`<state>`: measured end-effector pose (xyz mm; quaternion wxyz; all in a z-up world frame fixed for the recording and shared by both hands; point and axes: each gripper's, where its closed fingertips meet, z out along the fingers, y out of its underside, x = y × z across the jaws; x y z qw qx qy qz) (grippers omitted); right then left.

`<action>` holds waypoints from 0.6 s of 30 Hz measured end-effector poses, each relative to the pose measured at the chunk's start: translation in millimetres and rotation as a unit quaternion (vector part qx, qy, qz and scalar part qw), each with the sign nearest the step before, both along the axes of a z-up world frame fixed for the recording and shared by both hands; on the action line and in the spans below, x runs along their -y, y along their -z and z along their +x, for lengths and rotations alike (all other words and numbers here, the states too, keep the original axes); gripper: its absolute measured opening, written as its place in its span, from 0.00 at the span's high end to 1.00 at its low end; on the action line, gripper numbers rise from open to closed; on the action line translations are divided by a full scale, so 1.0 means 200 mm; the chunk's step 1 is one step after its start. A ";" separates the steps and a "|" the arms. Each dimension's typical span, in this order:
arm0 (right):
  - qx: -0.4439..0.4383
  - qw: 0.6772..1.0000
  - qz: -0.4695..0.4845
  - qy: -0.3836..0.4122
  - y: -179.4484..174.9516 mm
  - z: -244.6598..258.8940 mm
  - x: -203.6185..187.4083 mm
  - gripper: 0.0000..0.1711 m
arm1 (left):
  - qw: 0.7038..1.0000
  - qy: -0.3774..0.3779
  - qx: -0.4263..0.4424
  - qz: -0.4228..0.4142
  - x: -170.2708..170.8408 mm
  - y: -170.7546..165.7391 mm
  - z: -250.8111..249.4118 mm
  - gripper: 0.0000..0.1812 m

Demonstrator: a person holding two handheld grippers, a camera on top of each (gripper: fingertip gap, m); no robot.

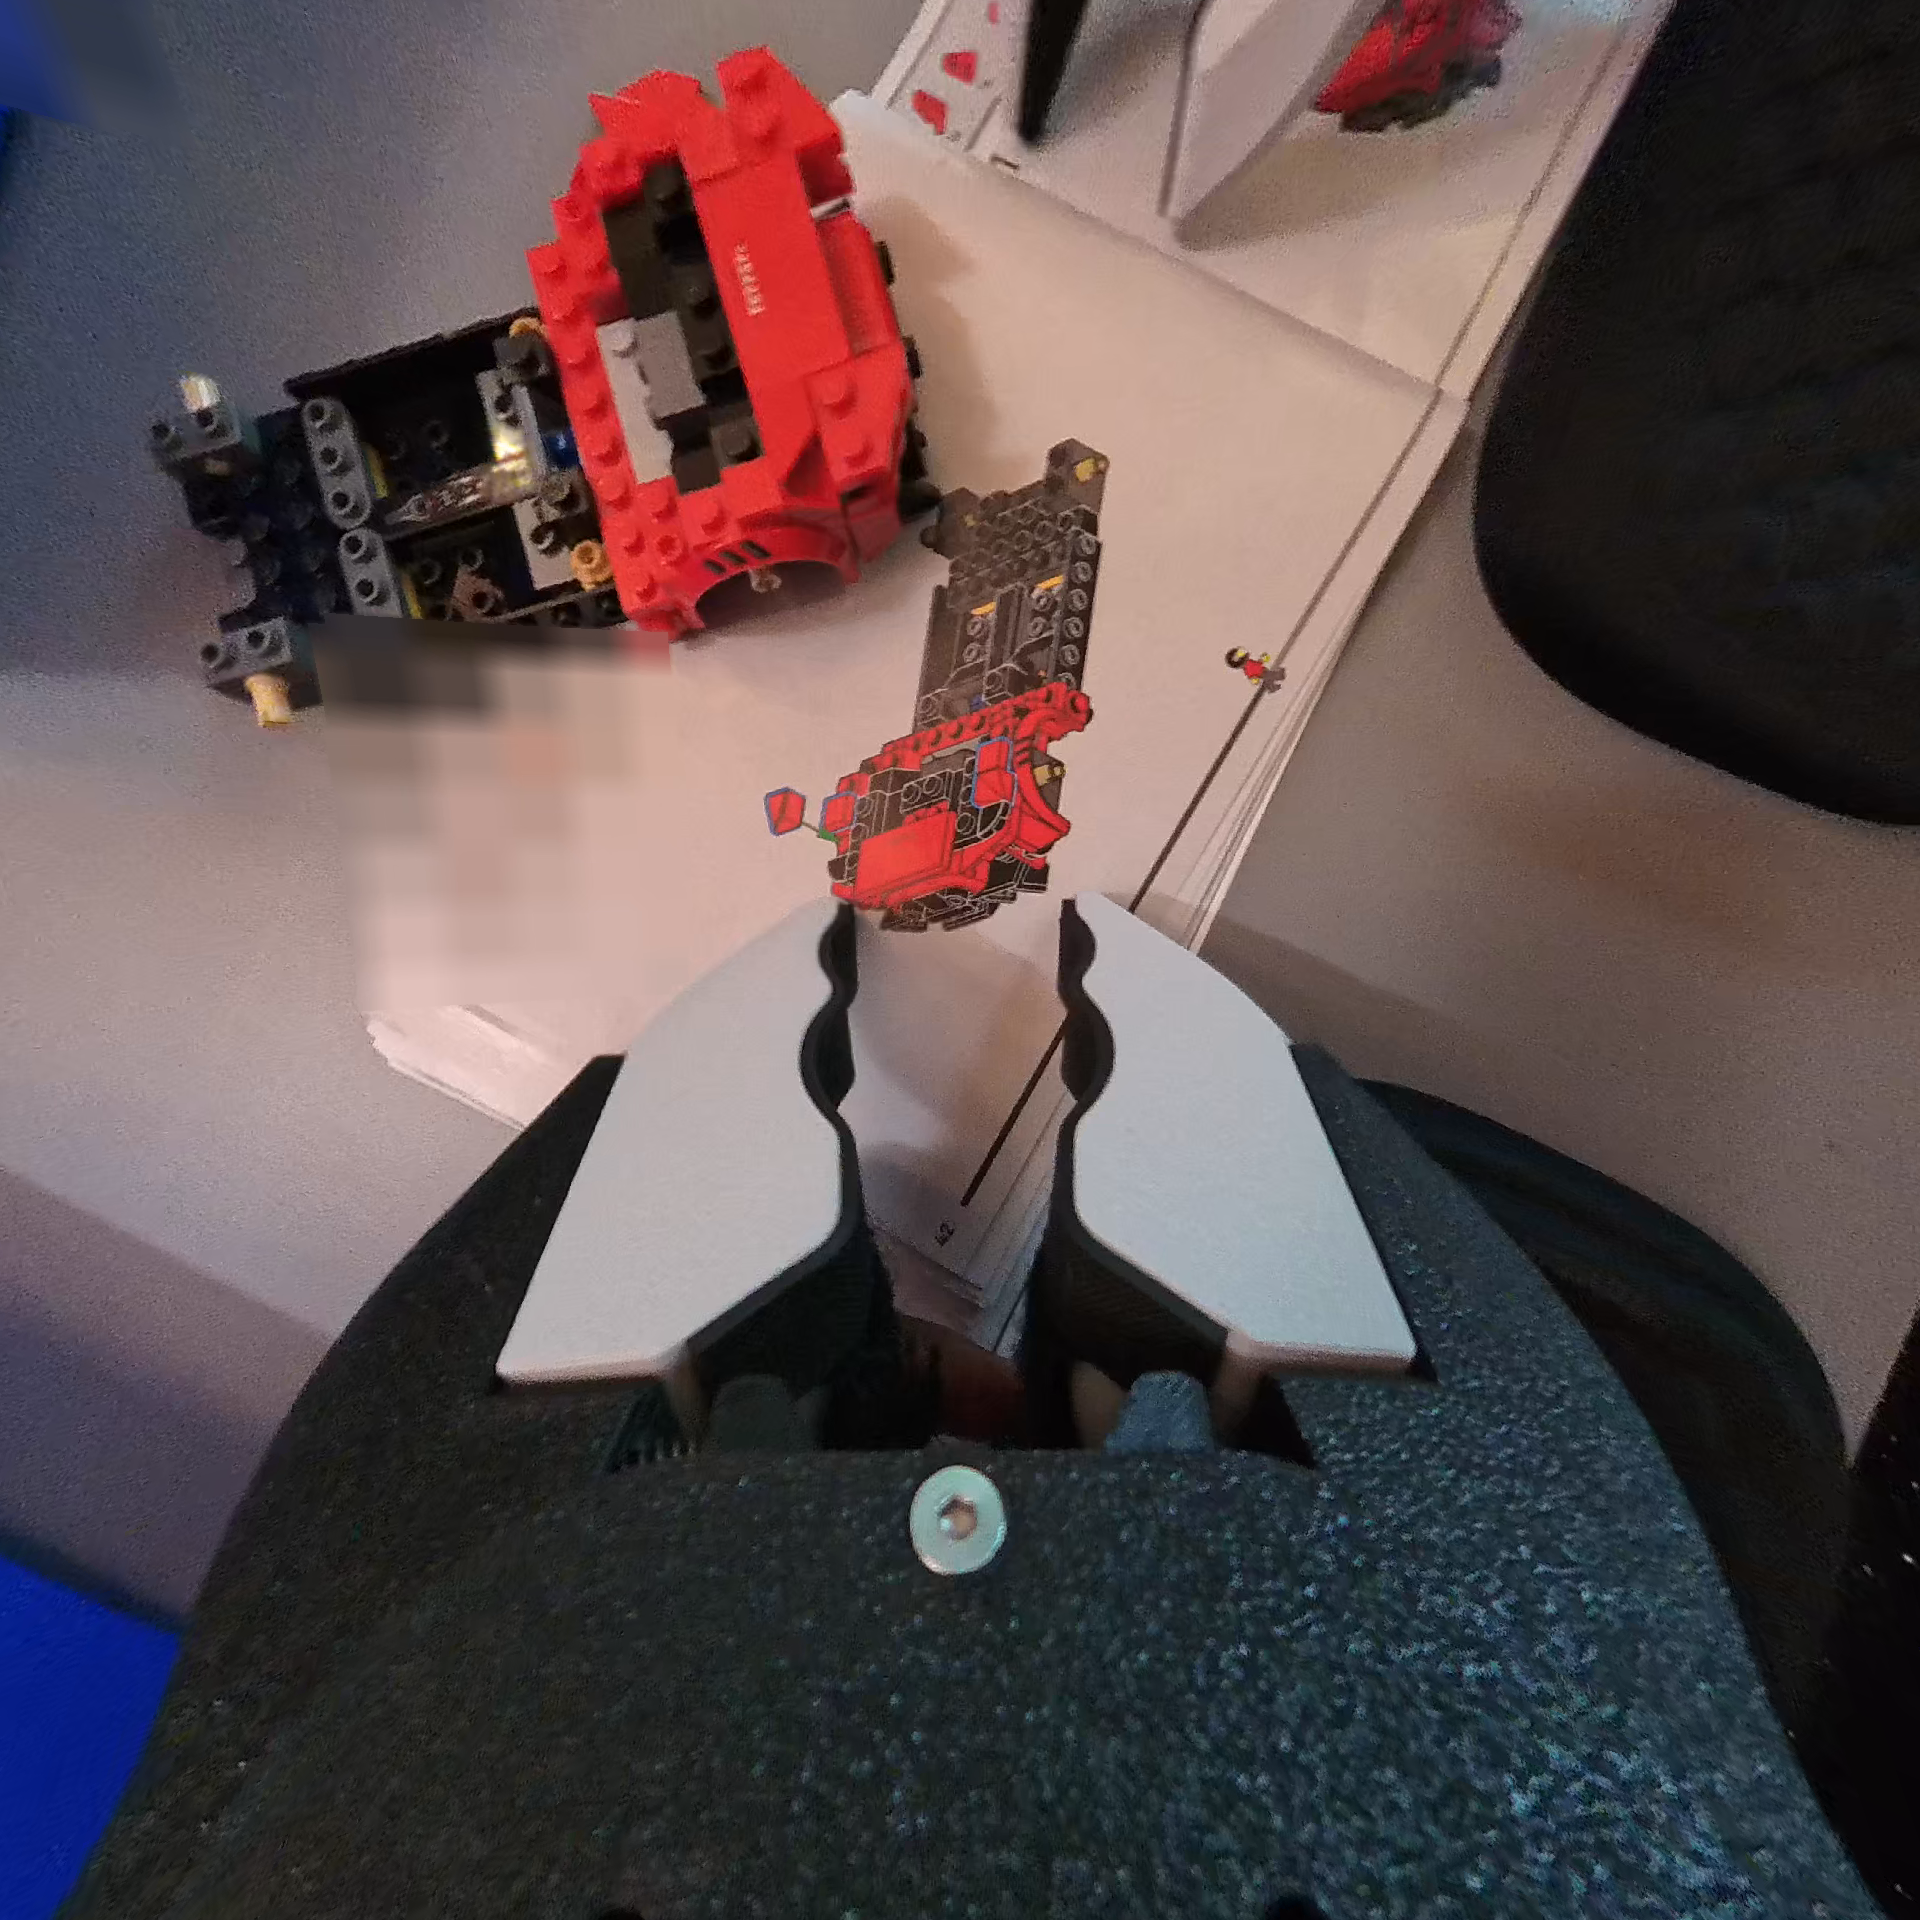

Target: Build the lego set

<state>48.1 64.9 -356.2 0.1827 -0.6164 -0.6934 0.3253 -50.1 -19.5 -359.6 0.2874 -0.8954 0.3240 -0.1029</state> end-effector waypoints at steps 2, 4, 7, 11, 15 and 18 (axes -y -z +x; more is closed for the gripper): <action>-0.020 0.999 0.043 0.027 -0.04 -0.05 -0.09 0.84 | 1.000 0.002 0.002 0.004 0.02 0.00 0.01 0.82; -0.045 0.991 0.091 0.088 -0.07 -0.11 -0.26 0.89 | 1.000 -0.004 0.008 0.010 0.03 0.00 0.01 0.82; -0.076 0.994 0.052 0.052 -0.12 -0.22 -0.19 0.93 | 1.000 -0.009 0.013 0.017 0.03 0.00 0.01 0.82; -0.148 0.987 0.060 0.018 -0.26 -0.33 -0.04 0.53 | 1.000 -0.012 0.017 0.023 0.03 0.00 0.01 0.82; -0.048 0.995 0.061 0.063 -0.11 -0.35 0.04 0.25 | 0.999 -0.012 0.019 0.025 0.03 0.00 0.01 0.82; -0.004 0.992 0.078 0.104 -0.01 -0.37 0.06 0.29 | 0.999 -0.012 0.018 0.026 0.03 0.00 0.01 0.82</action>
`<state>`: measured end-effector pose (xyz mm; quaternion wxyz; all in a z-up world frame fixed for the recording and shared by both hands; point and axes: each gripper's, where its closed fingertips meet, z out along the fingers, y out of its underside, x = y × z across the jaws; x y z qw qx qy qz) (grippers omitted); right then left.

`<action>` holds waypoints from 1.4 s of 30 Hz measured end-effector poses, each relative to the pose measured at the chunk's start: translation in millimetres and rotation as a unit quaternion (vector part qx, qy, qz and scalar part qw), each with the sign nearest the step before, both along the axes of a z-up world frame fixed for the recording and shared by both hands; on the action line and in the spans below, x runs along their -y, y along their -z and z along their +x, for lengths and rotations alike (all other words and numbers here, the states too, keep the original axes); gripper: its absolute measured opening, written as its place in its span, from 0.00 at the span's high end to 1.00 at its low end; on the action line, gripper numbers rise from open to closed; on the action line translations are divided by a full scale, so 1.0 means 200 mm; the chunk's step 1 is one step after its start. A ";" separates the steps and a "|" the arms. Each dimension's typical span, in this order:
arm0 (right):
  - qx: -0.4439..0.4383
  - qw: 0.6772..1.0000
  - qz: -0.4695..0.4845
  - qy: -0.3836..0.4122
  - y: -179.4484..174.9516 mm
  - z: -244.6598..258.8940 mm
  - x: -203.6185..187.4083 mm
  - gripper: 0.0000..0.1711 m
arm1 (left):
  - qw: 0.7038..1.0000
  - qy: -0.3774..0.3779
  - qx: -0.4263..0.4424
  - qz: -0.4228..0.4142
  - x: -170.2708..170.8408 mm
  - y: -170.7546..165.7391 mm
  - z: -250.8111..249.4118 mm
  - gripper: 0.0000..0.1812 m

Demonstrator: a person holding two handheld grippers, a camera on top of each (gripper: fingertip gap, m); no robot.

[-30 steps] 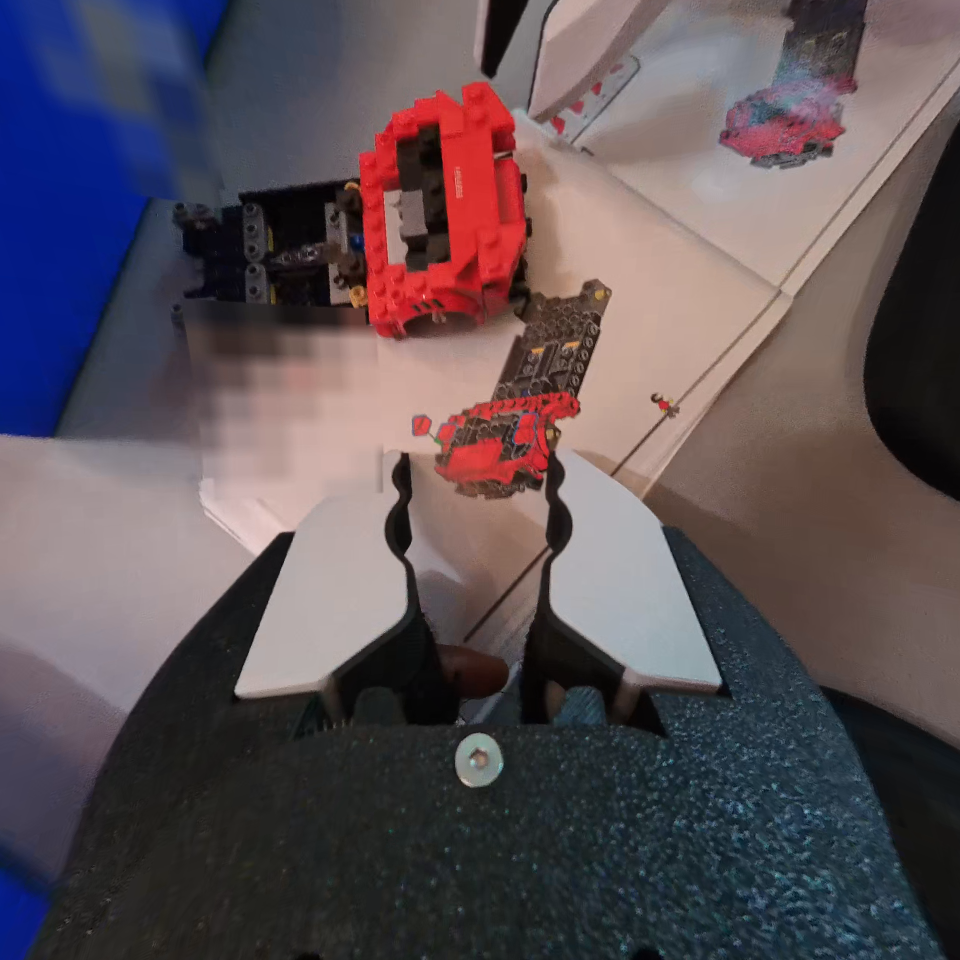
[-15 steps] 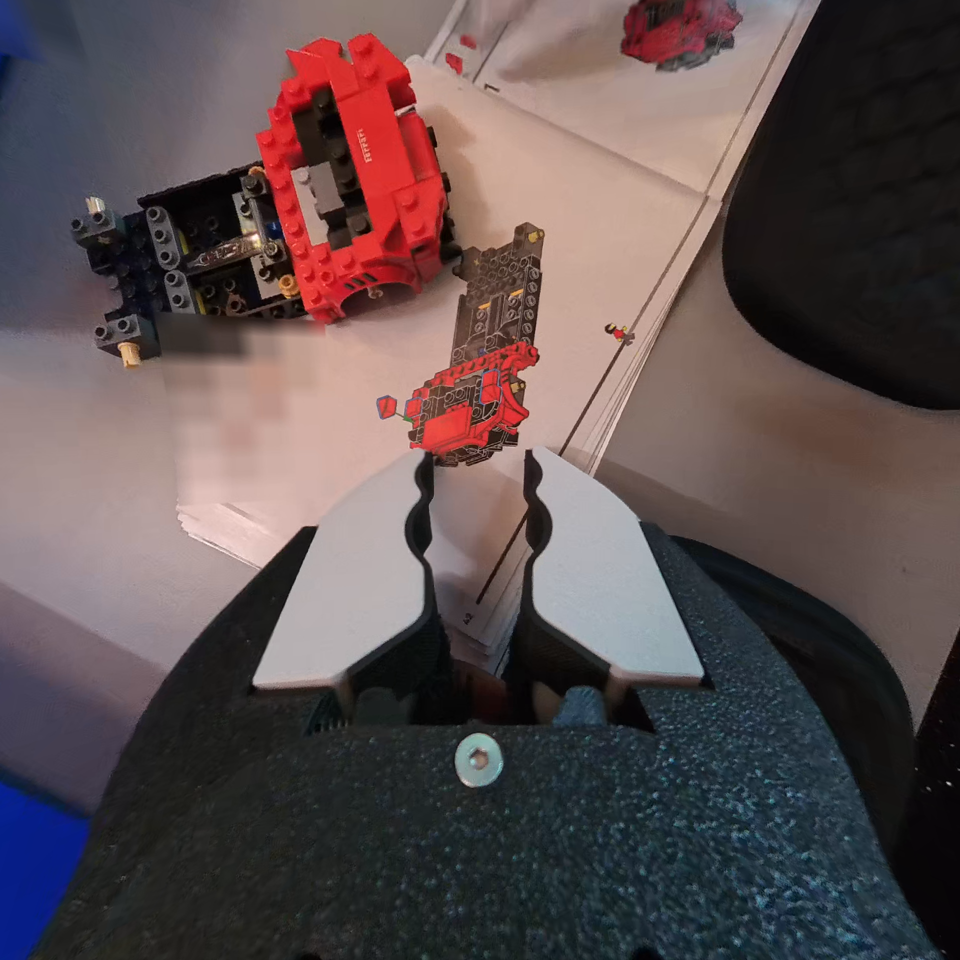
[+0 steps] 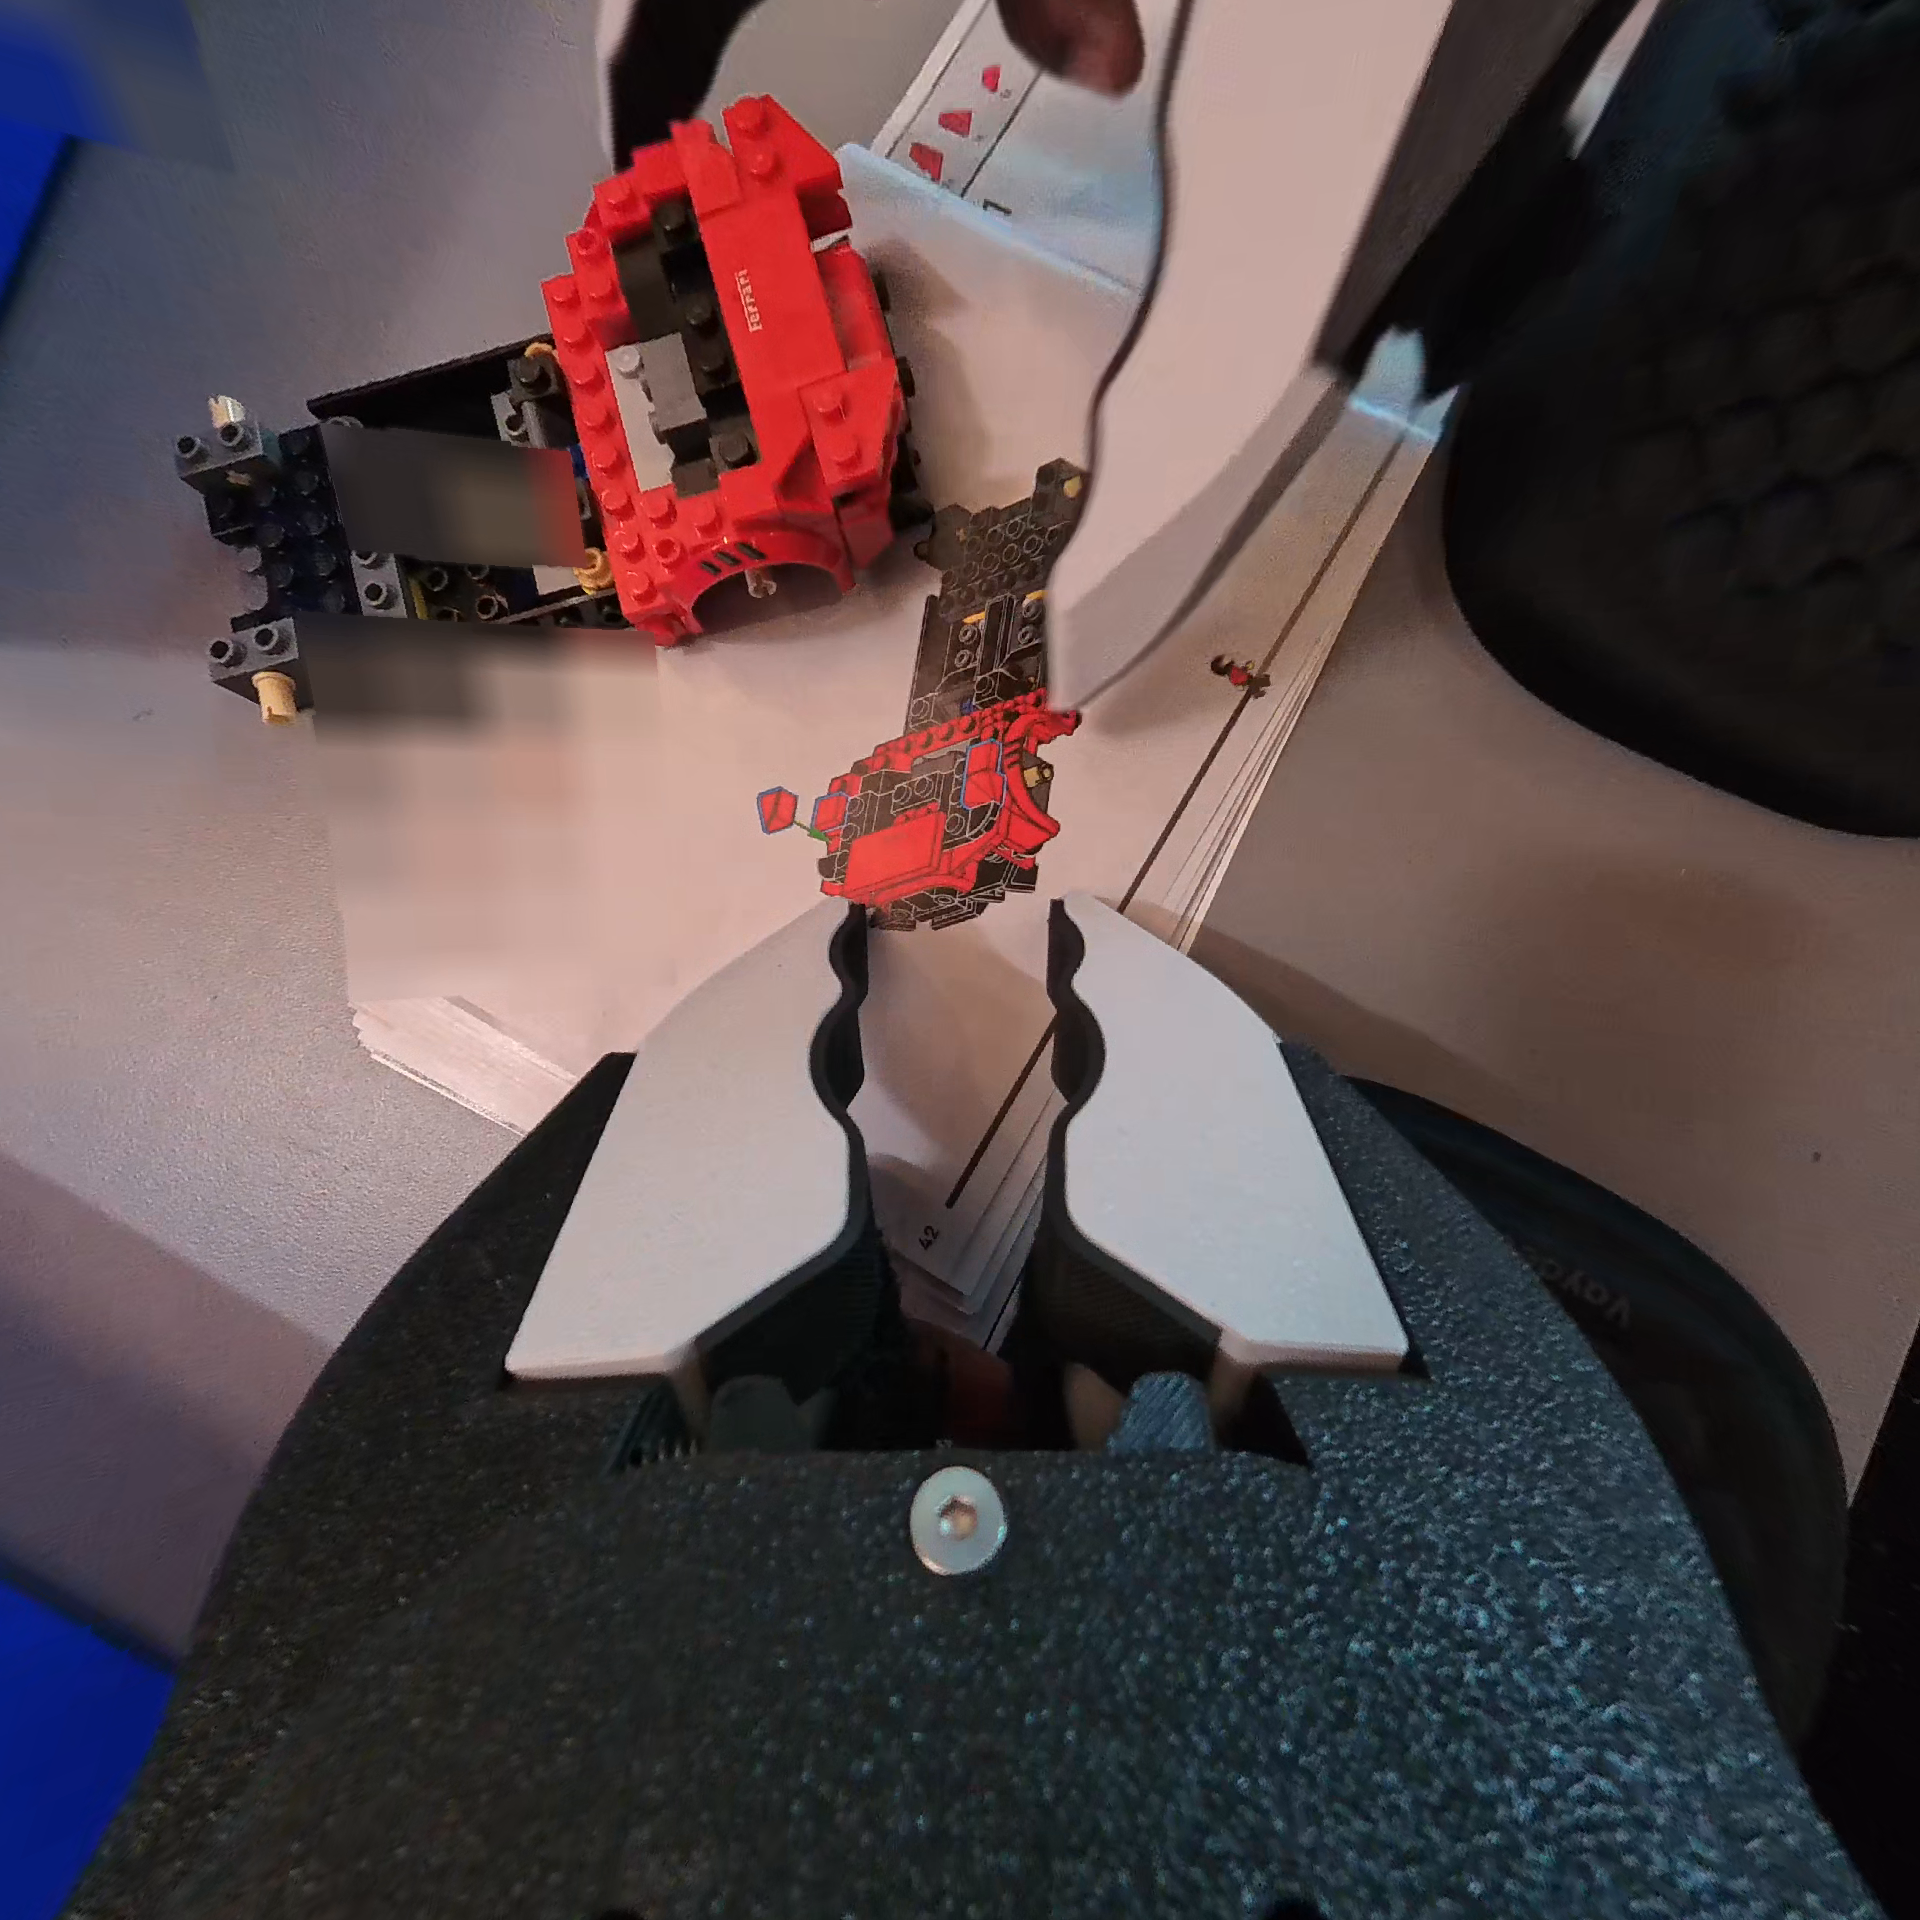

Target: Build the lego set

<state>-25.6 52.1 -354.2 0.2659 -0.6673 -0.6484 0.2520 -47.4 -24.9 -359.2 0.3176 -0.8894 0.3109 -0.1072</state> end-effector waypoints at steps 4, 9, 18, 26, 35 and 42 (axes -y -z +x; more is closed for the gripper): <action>0.005 0.999 0.010 0.046 0.03 -0.04 -0.05 0.45 | 1.000 0.001 -0.001 0.002 0.00 0.00 0.00 0.82; 0.001 0.997 0.021 0.069 0.02 -0.06 -0.16 0.51 | 1.000 0.003 -0.004 0.010 0.00 0.00 0.00 0.83; 0.010 0.998 0.027 0.063 0.03 -0.10 -0.35 0.52 | 1.000 0.003 -0.001 0.010 0.00 0.00 0.00 0.83; -0.030 0.998 0.011 0.055 -0.05 -0.05 -0.38 0.48 | 1.000 0.002 -0.003 0.011 0.00 0.00 0.00 0.82; -0.075 0.974 -0.033 0.212 -0.15 0.81 -0.28 0.40 | 0.992 0.070 -0.024 0.102 -0.07 -0.14 0.15 0.77; -0.042 0.961 -0.026 0.271 0.04 0.97 -0.18 0.39 | 0.994 0.079 -0.023 0.066 -0.12 -0.01 0.18 0.77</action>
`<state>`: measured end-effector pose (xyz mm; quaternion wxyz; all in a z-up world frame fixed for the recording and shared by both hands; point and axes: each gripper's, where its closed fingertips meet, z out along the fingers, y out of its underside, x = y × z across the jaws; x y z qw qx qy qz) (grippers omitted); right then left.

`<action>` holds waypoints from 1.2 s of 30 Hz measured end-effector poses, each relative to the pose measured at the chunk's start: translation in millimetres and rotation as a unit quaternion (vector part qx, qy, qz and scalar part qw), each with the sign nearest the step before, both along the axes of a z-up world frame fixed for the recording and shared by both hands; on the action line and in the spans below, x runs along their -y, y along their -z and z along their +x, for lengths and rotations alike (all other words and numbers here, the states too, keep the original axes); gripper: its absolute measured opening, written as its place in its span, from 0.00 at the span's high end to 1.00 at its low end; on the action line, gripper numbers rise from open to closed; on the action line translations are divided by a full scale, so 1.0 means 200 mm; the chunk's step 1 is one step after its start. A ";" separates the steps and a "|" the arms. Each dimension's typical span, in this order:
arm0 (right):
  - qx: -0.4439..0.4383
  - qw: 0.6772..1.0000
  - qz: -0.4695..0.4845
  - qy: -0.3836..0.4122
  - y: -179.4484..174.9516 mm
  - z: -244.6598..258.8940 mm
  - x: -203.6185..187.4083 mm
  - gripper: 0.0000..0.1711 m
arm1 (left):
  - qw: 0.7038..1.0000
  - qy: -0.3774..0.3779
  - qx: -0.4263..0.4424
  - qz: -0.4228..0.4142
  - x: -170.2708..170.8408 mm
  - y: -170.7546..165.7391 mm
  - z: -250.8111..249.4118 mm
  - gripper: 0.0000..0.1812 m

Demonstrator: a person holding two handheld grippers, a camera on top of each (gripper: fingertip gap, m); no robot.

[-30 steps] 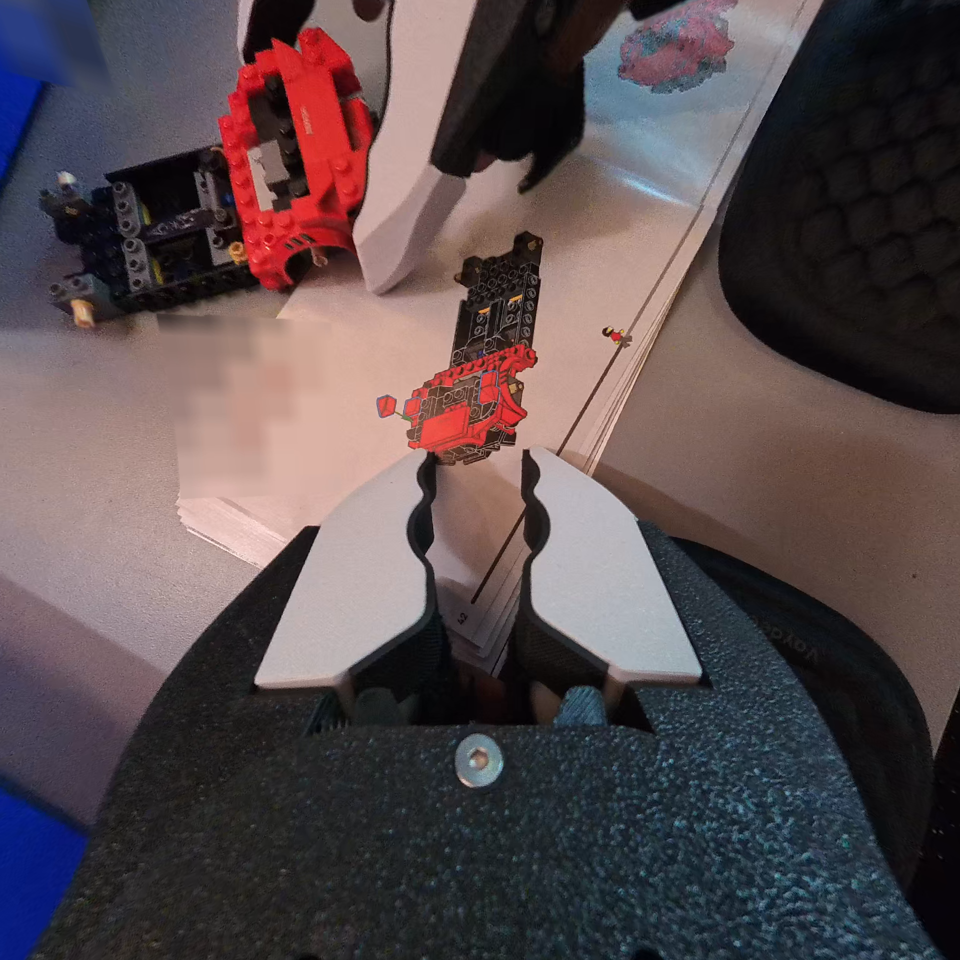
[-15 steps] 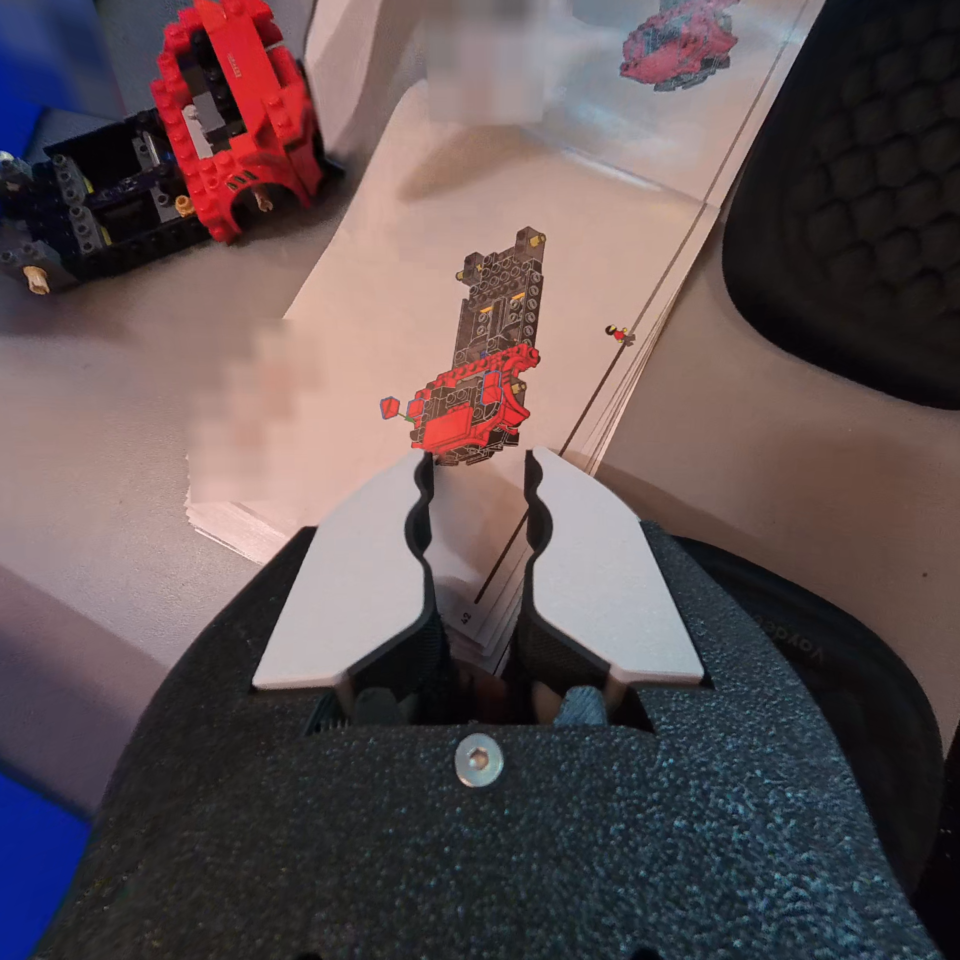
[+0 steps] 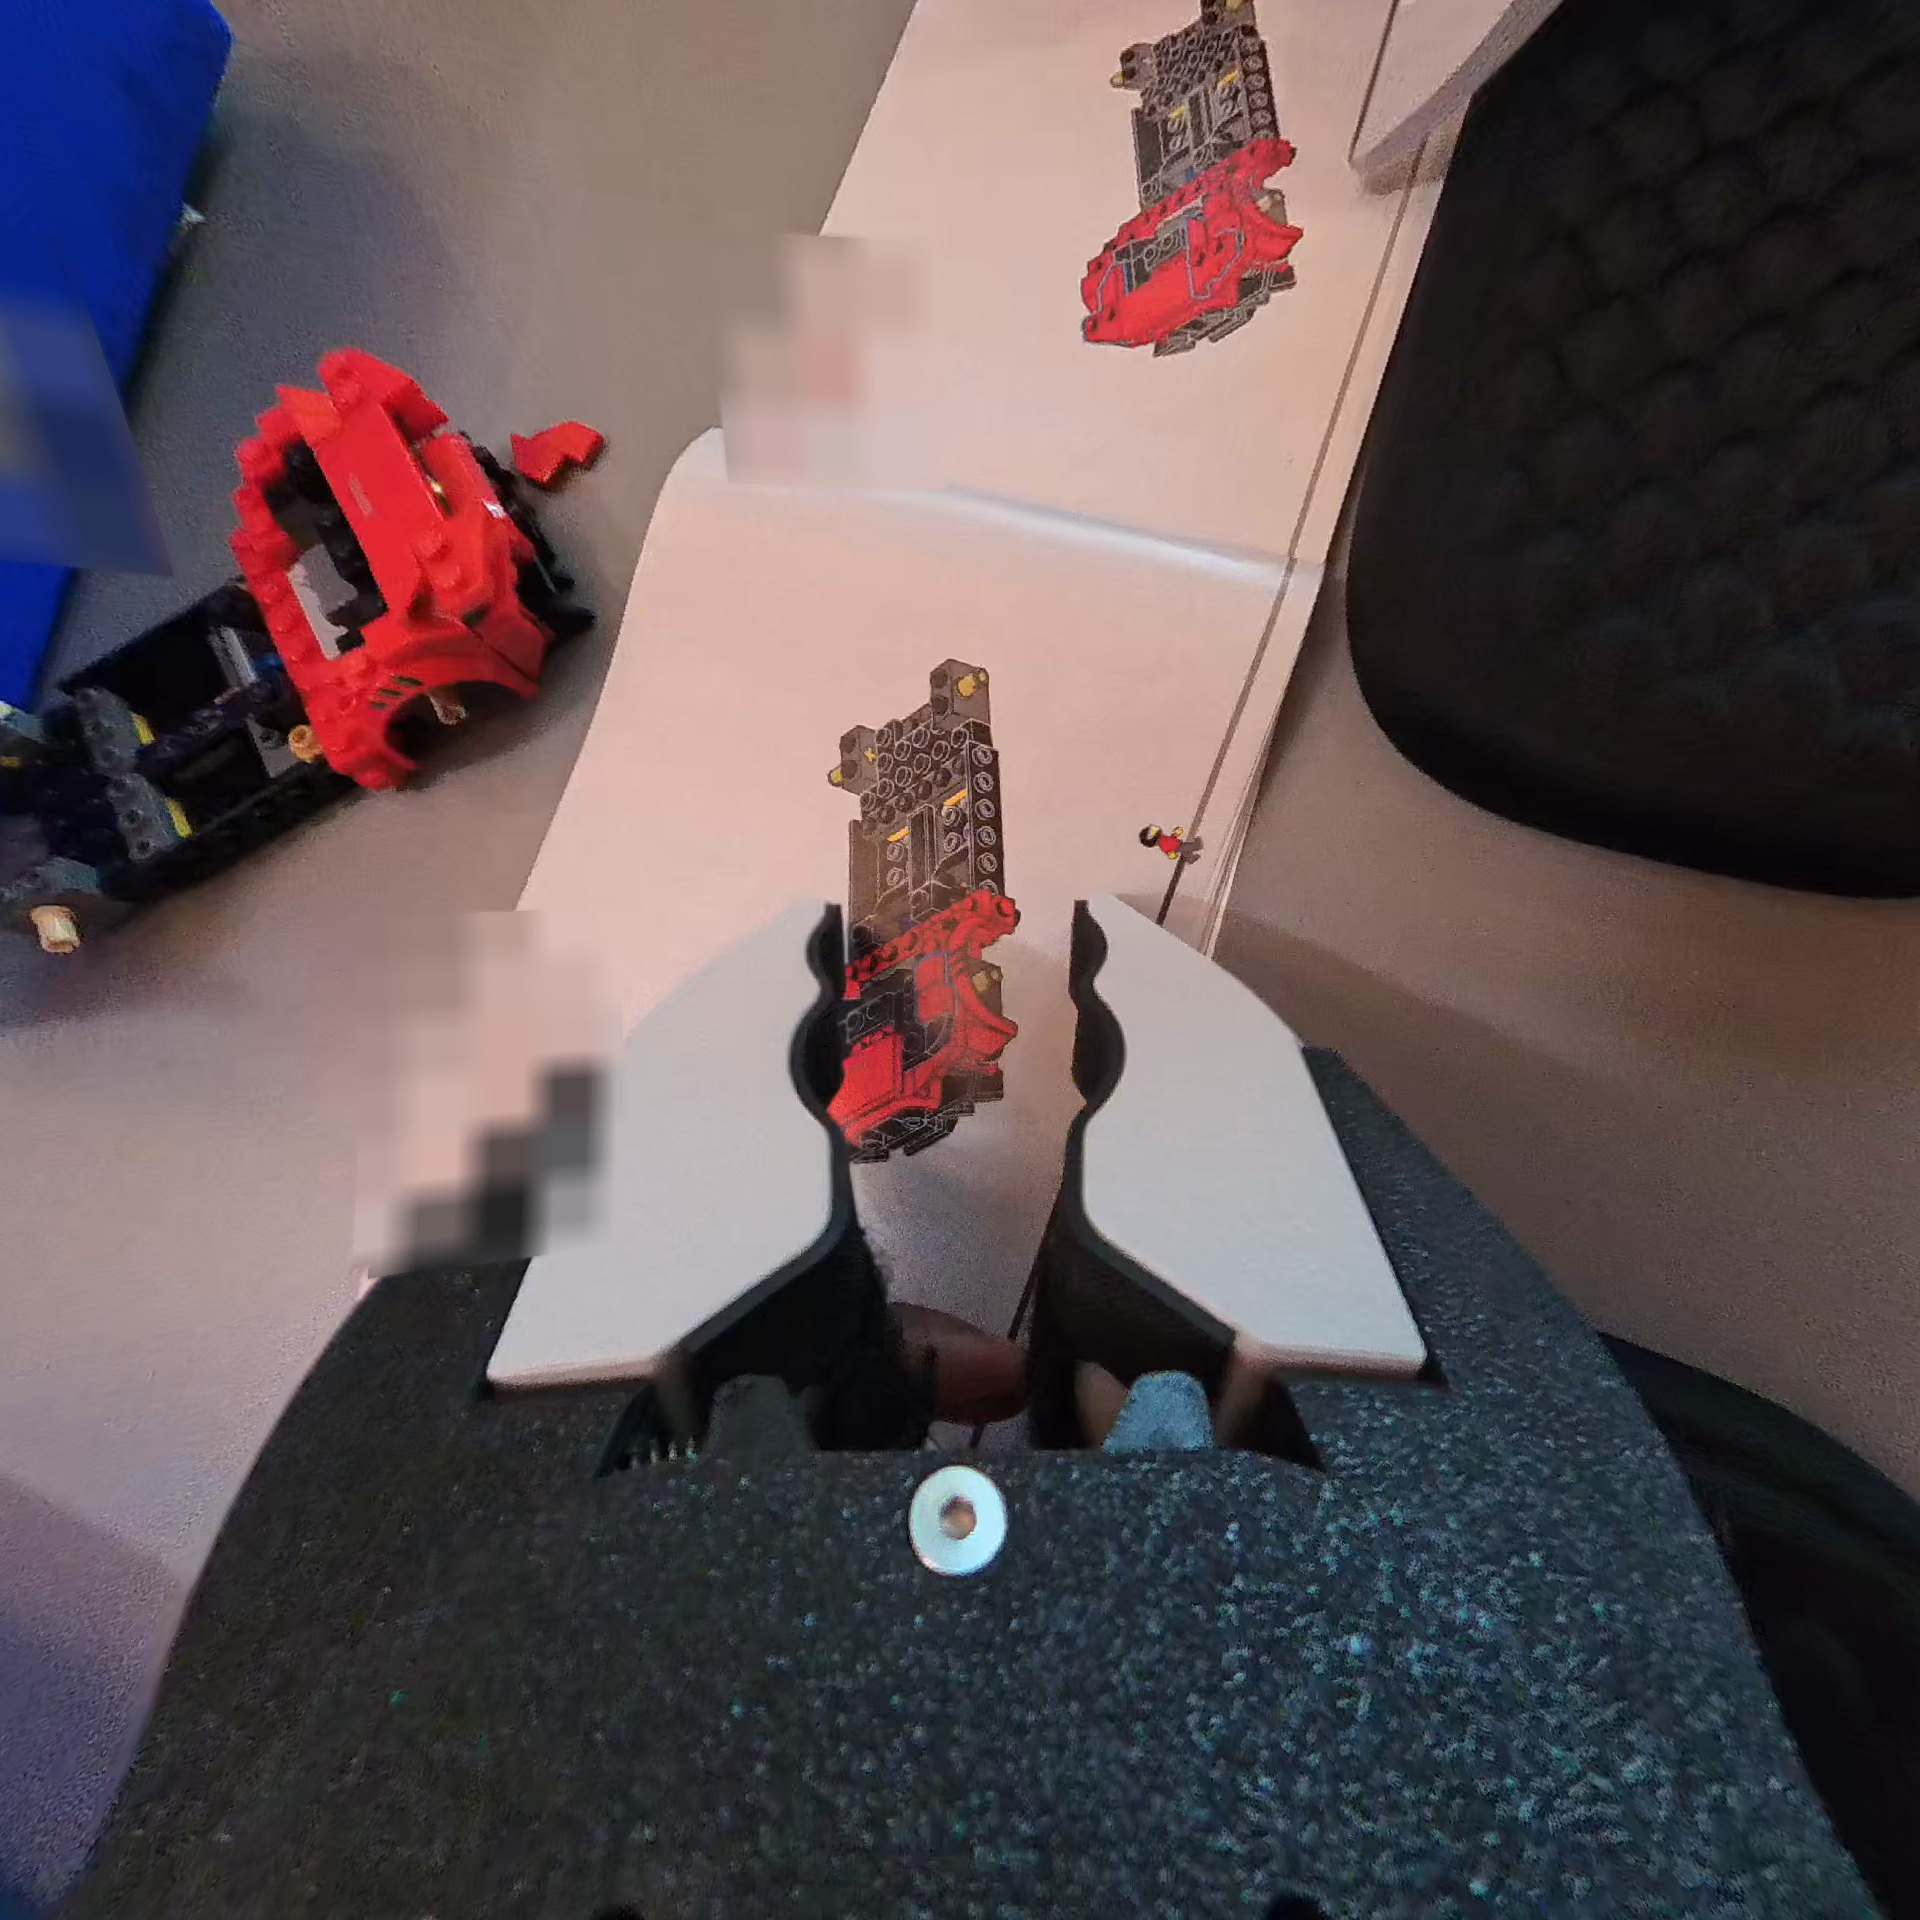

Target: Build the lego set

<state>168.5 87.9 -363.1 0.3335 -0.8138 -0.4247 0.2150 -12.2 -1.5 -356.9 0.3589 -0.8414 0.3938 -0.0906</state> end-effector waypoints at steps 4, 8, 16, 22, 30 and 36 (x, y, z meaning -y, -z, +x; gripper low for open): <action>0.044 0.999 -0.006 0.014 0.02 -0.01 0.01 0.38 | 1.000 -0.005 0.022 -0.016 0.00 0.01 0.00 0.78; 0.068 0.997 -0.020 0.020 0.02 -0.01 0.01 0.39 | 0.998 -0.008 0.049 -0.044 0.01 0.02 0.00 0.79; 0.073 0.997 -0.023 -0.002 0.01 -0.05 0.04 0.51 | 0.998 -0.003 0.049 -0.040 0.01 0.01 0.01 0.80; 0.066 0.997 -0.017 -0.019 0.00 -0.10 0.06 0.60 | 0.998 0.001 0.046 -0.036 0.01 0.01 0.01 0.81; -0.014 0.998 -0.005 -0.062 -0.08 -0.17 0.11 0.96 | 0.999 0.000 0.045 -0.029 0.01 0.01 0.01 0.79; -0.028 0.992 0.085 -0.093 -0.23 -0.24 0.13 0.98 | 0.997 -0.013 0.043 0.061 -0.05 -0.08 -0.03 0.74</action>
